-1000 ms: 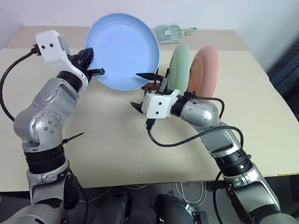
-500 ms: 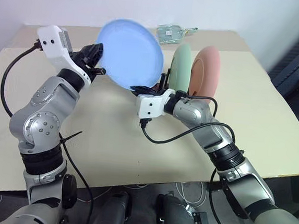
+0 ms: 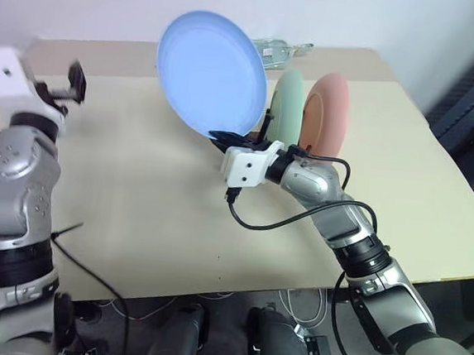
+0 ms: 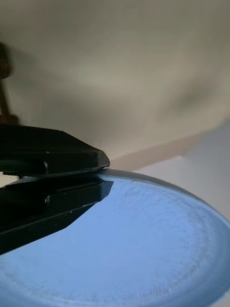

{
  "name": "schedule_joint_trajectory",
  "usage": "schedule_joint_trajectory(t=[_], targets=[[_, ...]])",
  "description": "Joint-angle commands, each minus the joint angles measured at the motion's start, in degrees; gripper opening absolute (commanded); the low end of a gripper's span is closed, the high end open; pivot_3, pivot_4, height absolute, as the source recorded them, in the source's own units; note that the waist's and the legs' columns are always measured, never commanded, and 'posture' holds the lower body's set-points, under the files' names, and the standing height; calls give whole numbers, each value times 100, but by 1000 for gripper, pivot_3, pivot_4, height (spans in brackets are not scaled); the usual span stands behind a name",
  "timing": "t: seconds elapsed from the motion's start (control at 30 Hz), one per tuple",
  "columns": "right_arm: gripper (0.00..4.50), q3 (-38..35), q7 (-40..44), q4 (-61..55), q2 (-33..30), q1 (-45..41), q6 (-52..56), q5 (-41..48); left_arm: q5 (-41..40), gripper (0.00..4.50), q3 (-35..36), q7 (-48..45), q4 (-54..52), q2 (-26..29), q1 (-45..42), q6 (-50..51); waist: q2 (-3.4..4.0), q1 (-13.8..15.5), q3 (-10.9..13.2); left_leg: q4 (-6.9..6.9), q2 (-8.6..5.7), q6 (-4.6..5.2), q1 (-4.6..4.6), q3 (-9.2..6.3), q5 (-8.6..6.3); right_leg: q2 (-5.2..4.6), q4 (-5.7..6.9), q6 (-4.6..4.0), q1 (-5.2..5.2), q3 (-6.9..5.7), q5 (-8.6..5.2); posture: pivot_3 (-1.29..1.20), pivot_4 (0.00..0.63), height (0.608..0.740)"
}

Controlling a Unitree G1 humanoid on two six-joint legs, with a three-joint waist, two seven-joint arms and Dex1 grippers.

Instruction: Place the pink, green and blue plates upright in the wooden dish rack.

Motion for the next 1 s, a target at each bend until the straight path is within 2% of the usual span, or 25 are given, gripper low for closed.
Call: schedule_joint_trajectory(t=[0.03, 0.17, 0.27, 0.33, 0.67, 1.0], targets=[[0, -591, 158, -891, 357, 43, 547, 1226, 293, 4472, -511, -612, -147, -153, 500, -719, -1, 7, 0, 2, 0, 3, 0, -3, -3, -1, -2, 0, 3, -1, 0, 0, 150, 740], [0, -1260, 33, -1774, 1007, 75, 2256, 3050, 365, 4472, -1291, -1406, -418, -419, 1314, -1149, 1, -20, 0, 2, 2, 37, 0, -3, -25, -5, 1, -2, 1, 0, 1, 0, 150, 740], [0, -1859, -540, -2271, 1503, 156, 3654, 4477, 314, 4472, -1745, -1924, -468, -603, 1731, -1342, 5, -23, 1, -2, 5, 36, 0, -3, -30, -7, 1, -7, -2, 1, 0, 0, 150, 740], [0, -2061, -810, -2440, 1643, 251, 4188, 4965, 360, 4472, -1917, -2117, -498, -664, 1847, -1425, 9, -22, 1, -5, 8, 33, 0, -3, -32, -7, 2, -14, -4, 0, -1, 0, 150, 740], [0, -2383, -1494, -2269, 1743, 485, 5162, 5847, 409, 4472, -2096, -2516, -627, -746, 1940, -1416, 30, -31, 9, -15, 7, 43, 0, 5, -27, -13, 3, -20, -14, -1, -3, 0, 150, 740], [0, -2859, -1805, -1216, 1556, -72, 5868, 6335, 467, 4472, -2102, -2647, -660, -799, 1905, -1391, 34, -34, 11, -15, 7, 45, 0, 7, -26, -13, 2, -20, -14, -1, -3, 0, 150, 740]])
